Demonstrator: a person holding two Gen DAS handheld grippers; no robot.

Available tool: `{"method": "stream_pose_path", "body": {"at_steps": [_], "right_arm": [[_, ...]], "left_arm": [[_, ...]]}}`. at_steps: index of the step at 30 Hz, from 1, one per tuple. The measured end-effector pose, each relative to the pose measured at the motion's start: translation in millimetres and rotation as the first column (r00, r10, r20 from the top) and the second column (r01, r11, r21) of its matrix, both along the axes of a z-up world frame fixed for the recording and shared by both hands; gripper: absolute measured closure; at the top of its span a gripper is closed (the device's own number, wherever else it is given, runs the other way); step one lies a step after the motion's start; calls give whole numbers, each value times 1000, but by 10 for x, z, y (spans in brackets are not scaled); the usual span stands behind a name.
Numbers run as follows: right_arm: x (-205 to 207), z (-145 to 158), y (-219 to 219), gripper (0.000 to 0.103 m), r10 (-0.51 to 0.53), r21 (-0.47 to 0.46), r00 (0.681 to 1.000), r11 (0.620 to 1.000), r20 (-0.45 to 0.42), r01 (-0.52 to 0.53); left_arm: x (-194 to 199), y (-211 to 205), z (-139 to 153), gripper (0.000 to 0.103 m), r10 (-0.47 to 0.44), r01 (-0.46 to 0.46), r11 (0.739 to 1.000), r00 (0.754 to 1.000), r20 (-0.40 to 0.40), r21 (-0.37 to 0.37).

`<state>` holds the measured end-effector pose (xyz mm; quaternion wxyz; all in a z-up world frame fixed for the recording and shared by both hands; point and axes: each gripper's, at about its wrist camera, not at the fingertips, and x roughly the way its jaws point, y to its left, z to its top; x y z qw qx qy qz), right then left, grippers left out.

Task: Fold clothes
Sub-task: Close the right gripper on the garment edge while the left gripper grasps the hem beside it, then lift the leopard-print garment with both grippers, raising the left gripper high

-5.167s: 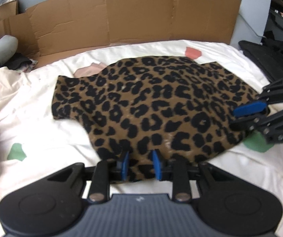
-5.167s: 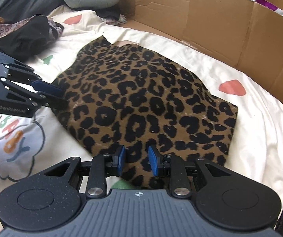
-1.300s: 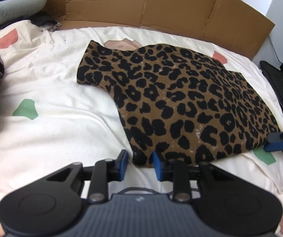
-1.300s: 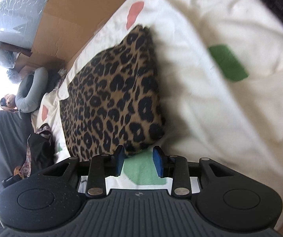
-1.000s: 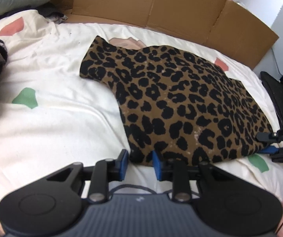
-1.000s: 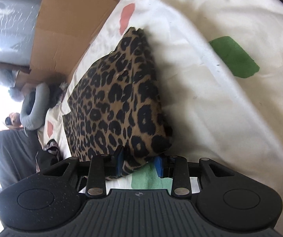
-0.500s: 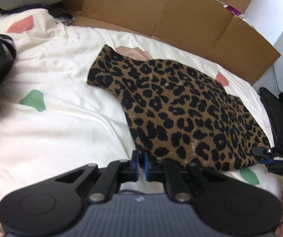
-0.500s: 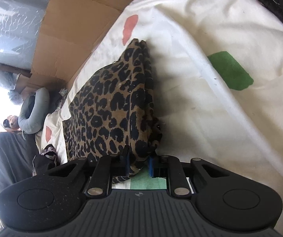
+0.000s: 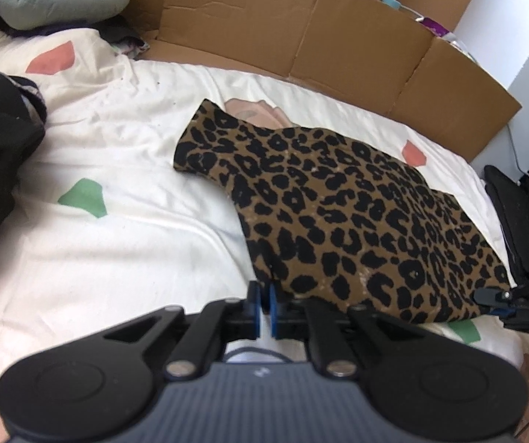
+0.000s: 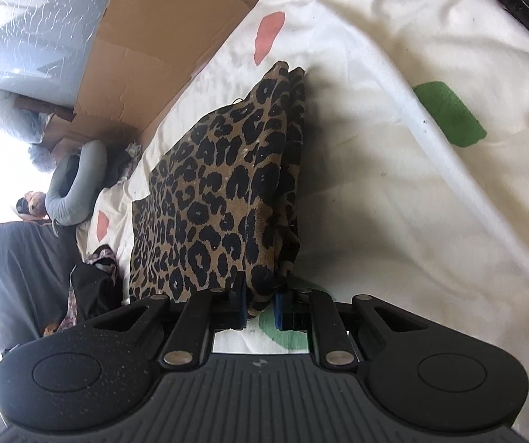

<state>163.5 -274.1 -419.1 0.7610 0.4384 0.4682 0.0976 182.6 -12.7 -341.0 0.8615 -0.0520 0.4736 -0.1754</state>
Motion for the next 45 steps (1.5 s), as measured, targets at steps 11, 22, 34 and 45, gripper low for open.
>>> {"method": "stream_pose_path", "body": {"at_steps": [11,22,34,45], "right_arm": [[-116,12,80,91,55,-18,998,998,-18,-56],[-294,-41,279,91,140,-9,989,990,-53,-141],[-259,52,190,92,110,-63,993,992,-29,-112],[-53,218,-66,94,57,-133,998,990,13,-55]], "left_arm": [[3,-1,2,98,7,-7,1000,999,-36,-2],[27,30,-34,99,-11,15,999,995,-99,39],[207,21,-61,99,-47,50,999,988,-146,17],[378,-411,-170,99,-188,186,982,963,-192,-28]]}}
